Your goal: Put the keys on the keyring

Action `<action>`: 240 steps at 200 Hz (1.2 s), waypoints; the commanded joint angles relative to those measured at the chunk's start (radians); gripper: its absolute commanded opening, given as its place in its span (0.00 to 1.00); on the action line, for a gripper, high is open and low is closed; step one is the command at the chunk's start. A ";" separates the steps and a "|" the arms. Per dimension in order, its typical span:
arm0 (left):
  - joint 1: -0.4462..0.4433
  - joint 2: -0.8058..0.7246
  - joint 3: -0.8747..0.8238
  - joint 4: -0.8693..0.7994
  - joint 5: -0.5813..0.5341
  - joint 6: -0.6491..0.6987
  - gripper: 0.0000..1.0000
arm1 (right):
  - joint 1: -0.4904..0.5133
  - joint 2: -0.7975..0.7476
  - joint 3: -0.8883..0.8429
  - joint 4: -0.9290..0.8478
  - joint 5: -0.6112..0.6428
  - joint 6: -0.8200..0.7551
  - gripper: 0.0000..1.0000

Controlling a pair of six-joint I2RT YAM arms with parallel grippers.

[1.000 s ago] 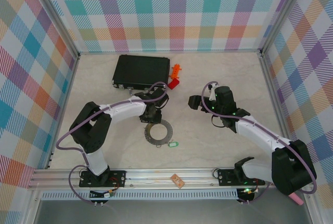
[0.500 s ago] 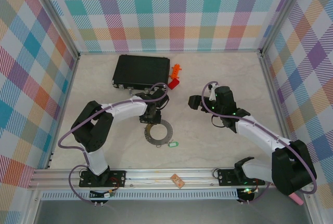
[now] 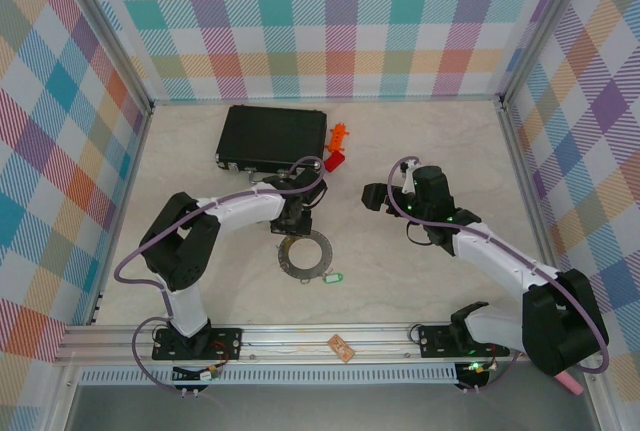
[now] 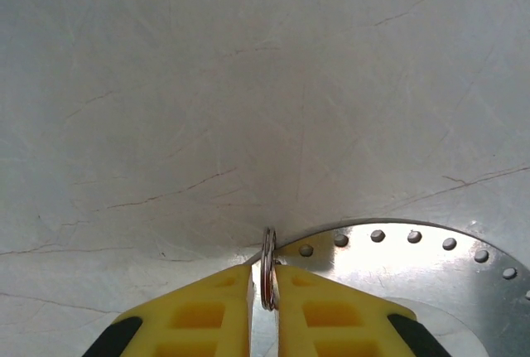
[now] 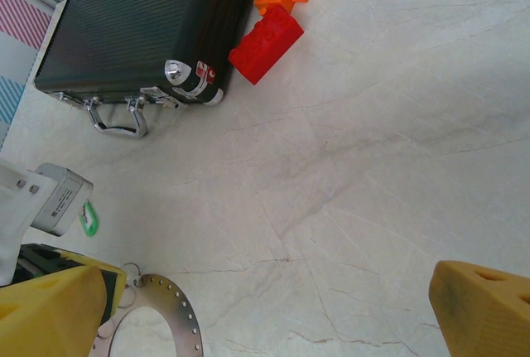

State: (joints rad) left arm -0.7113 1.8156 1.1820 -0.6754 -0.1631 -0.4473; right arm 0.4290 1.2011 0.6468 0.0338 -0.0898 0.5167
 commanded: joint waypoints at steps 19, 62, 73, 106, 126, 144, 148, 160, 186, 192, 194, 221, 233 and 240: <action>-0.008 0.019 0.022 -0.017 -0.025 0.019 0.10 | 0.004 -0.020 -0.005 0.014 -0.008 0.016 0.99; -0.008 -0.012 0.019 -0.007 -0.037 0.025 0.00 | 0.004 -0.026 -0.007 0.015 -0.008 0.017 0.99; -0.008 -0.040 0.012 0.004 -0.049 0.032 0.00 | 0.005 -0.031 -0.011 0.018 -0.008 0.015 0.99; -0.017 -0.133 0.001 0.045 -0.093 0.085 0.00 | 0.004 -0.056 -0.029 0.042 -0.007 0.017 0.99; -0.023 -0.177 0.007 0.075 -0.102 0.124 0.00 | 0.004 -0.070 -0.037 0.052 -0.009 0.019 0.99; -0.028 -0.218 0.006 0.119 -0.095 0.164 0.00 | 0.005 -0.082 -0.050 0.079 -0.023 0.016 0.99; -0.029 -0.227 0.006 0.128 -0.098 0.172 0.00 | 0.005 -0.086 -0.056 0.086 -0.025 0.016 0.99; -0.032 -0.255 0.008 0.159 -0.108 0.199 0.00 | 0.004 -0.097 -0.069 0.103 -0.021 0.014 0.99; -0.032 -0.293 0.018 0.202 -0.107 0.244 0.00 | 0.005 -0.118 -0.080 0.115 -0.013 0.006 0.99; -0.033 -0.297 0.022 0.201 -0.111 0.248 0.00 | 0.003 -0.120 -0.081 0.115 -0.011 0.006 0.99; -0.032 -0.297 0.024 0.201 -0.111 0.250 0.00 | 0.004 -0.121 -0.082 0.116 -0.011 0.005 0.99; -0.033 -0.283 0.032 0.186 -0.125 0.263 0.00 | 0.004 -0.121 -0.082 0.116 -0.011 0.005 0.99; -0.032 -0.265 0.034 0.179 -0.133 0.266 0.00 | 0.004 -0.118 -0.082 0.117 -0.014 0.006 0.99; -0.033 -0.256 0.033 0.181 -0.134 0.265 0.00 | 0.004 -0.116 -0.081 0.117 -0.016 0.007 0.99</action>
State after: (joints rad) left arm -0.7338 1.5410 1.1904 -0.4946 -0.2653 -0.2115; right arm 0.4290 1.0958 0.5720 0.1196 -0.0944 0.5190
